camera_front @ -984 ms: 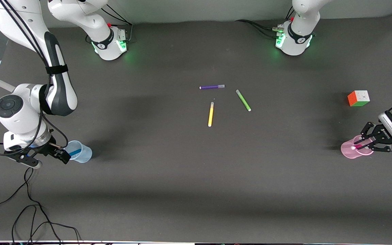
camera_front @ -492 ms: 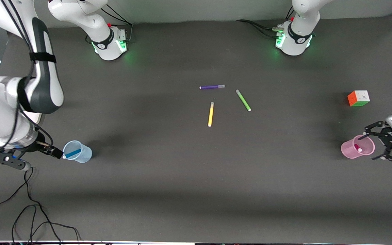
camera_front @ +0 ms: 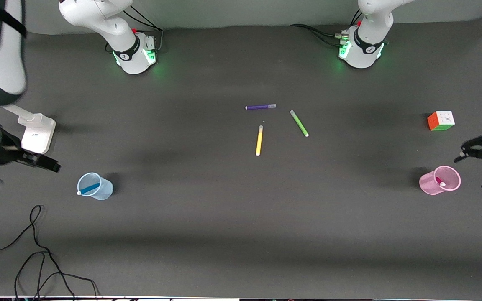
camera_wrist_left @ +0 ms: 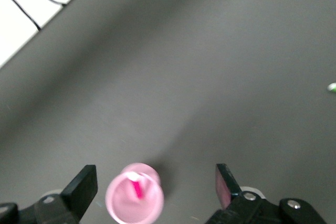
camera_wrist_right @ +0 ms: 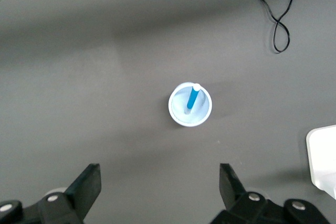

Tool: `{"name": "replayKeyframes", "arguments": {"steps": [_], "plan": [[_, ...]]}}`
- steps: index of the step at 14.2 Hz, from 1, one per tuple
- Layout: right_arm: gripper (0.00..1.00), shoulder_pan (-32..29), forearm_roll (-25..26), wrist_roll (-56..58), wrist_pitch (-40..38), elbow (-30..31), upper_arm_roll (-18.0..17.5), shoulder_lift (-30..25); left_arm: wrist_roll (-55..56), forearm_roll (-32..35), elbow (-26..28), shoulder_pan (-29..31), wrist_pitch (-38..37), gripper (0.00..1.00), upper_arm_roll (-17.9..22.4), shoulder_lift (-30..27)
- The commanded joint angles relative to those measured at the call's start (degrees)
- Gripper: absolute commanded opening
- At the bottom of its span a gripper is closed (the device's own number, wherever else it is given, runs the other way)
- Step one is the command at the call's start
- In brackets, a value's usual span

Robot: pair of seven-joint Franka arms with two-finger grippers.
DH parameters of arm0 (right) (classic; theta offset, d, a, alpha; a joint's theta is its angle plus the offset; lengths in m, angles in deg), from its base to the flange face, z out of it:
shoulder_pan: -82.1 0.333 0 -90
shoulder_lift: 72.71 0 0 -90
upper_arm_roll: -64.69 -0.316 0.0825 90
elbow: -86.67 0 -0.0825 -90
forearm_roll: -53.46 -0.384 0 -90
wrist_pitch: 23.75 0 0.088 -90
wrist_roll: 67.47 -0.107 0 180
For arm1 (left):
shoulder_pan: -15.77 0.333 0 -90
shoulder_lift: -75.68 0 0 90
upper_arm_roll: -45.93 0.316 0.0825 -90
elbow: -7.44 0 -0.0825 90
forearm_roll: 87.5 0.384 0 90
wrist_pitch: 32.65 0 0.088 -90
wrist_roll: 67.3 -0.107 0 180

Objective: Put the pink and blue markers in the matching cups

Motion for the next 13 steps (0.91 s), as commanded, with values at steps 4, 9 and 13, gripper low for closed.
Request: {"name": "replayKeyframes", "arguments": {"steps": [4, 9, 13], "plan": [[1.0, 3.74, 2.57, 2.68, -3.21, -0.9, -0.28, -6.45, 41.08, 9.64, -9.15, -9.09, -17.77, 1.0, 0.69, -1.08], [1.0, -2.01, 2.32, 2.24, -8.9, -1.35, -5.42, -7.15, 55.08, 17.11, -15.21, -15.94, -28.49, 1.0, 0.69, -0.9], [1.0, -17.94, 5.64, 2.33, -9.45, -0.82, -23.37, -6.89, 62.84, 17.12, -15.22, -17.54, -30.19, 1.0, -0.45, -0.9]]}}
